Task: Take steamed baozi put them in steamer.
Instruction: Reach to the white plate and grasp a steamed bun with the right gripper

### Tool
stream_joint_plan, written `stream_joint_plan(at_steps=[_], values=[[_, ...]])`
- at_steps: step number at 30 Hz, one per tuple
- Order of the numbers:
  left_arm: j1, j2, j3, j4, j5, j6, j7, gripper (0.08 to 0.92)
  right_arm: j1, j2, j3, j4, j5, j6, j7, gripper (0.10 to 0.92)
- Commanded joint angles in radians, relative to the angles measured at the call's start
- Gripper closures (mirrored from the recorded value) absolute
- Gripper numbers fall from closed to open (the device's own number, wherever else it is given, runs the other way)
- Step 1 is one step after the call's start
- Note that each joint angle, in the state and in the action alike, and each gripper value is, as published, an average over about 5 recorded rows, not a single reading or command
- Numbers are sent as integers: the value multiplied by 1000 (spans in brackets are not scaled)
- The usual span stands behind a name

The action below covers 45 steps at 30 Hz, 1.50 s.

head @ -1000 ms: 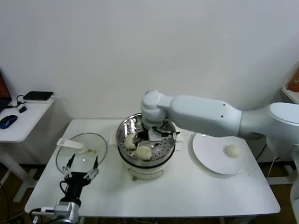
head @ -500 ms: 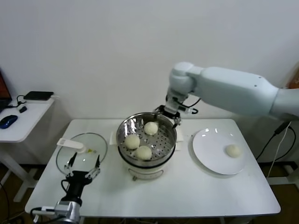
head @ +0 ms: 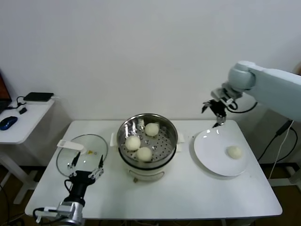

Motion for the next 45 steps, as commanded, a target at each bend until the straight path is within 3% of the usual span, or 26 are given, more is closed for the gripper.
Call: stream_joint_plan(at_steps=[1, 8, 19, 45], values=[[4, 1, -1, -4, -7, -1, 2, 177, -235, -152, 145, -141, -93, -134, 26, 203], [5, -3, -2, -6, -14, 2, 0, 177, -384, -140, 284, -225, -169, -149, 36, 203], [-1, -5, -2, 10, -9, 6, 0, 177, -531, -62, 427, -343, -371, -40, 28, 203], [28, -11, -5, 9, 1, 2, 5, 177, -635, 98, 572, -556, -412, 39, 29, 203]])
